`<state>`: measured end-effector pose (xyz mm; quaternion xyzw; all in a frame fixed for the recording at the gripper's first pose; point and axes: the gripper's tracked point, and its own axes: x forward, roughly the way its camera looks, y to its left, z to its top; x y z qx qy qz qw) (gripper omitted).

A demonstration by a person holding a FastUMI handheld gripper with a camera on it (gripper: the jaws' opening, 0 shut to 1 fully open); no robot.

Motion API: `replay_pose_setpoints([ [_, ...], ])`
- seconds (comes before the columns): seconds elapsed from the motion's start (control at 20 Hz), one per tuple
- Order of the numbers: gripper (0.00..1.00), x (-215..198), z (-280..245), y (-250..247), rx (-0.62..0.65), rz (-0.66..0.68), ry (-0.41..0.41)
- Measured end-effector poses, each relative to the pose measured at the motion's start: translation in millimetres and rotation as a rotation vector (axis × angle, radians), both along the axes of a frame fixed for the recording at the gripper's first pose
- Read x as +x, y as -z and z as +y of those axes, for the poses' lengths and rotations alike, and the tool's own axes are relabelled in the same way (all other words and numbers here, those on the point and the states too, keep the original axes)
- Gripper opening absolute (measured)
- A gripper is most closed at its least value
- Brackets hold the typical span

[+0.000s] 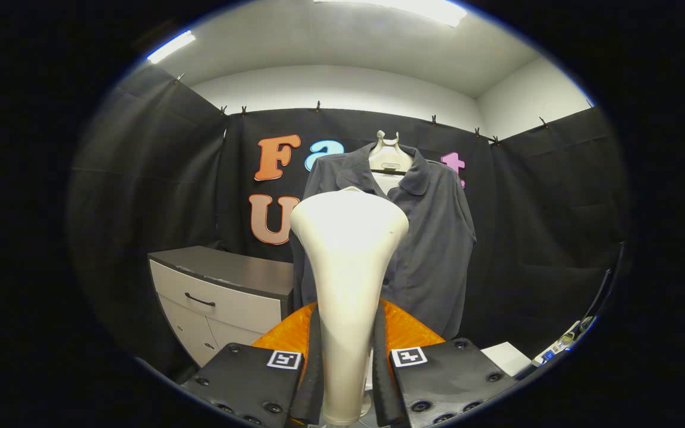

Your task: Iron the clothes twice with a garment steamer, once on the left side and once on the right side.

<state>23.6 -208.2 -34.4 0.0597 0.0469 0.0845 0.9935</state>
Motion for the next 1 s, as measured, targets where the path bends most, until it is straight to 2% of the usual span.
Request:
replay_pose_setpoints([
  [1.0,0.41,-4.6,0.6,-0.6,0.004,0.008,-0.005],
])
